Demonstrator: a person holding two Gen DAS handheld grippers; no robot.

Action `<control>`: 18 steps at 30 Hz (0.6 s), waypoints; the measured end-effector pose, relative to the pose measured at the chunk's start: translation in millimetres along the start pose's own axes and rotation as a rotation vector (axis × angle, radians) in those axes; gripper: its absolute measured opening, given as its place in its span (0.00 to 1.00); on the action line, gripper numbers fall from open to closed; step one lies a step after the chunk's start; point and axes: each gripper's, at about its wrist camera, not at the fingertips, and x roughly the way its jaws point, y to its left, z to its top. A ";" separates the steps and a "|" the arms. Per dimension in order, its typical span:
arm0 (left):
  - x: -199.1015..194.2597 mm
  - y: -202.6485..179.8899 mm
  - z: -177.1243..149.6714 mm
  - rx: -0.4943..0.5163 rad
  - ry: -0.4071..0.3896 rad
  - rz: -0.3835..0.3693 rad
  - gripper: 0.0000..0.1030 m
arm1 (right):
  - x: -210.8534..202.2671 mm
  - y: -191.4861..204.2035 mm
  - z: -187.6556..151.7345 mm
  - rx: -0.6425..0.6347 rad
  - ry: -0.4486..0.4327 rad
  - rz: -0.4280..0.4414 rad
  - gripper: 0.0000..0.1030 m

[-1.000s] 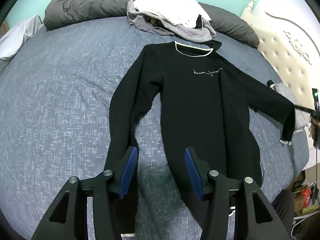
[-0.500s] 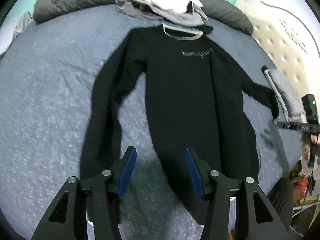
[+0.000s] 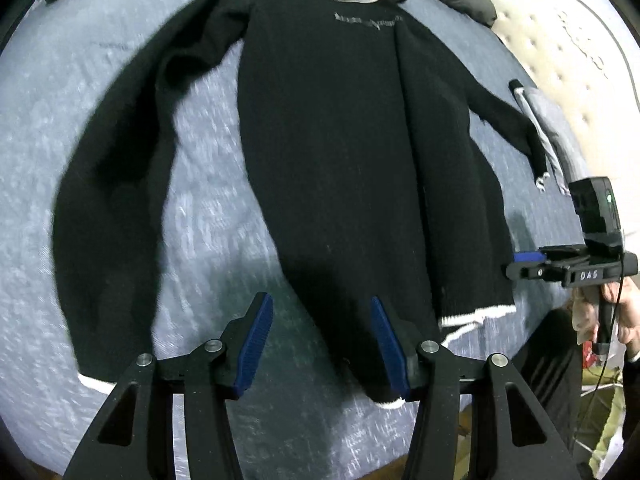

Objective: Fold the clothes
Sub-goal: 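Grasp the sweatshirt hem with both grippers and pull it straight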

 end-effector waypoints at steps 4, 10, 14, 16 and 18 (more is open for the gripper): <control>12.1 -4.2 -13.0 -0.018 0.026 -0.036 0.54 | 7.1 -7.5 -10.5 0.042 0.005 0.046 0.50; 26.1 -6.7 -25.0 -0.022 0.055 -0.046 0.52 | 15.6 -2.4 -17.2 0.034 0.006 0.072 0.47; 25.9 -13.0 -30.1 -0.001 0.049 -0.059 0.36 | 18.7 4.8 -19.9 0.010 -0.012 0.072 0.27; 24.9 -18.3 -32.3 0.021 0.044 -0.076 0.23 | 17.5 9.0 -20.7 -0.002 -0.029 0.068 0.13; 21.3 -22.2 -34.5 0.041 0.035 -0.087 0.11 | 11.5 12.8 -18.7 -0.009 -0.050 0.070 0.07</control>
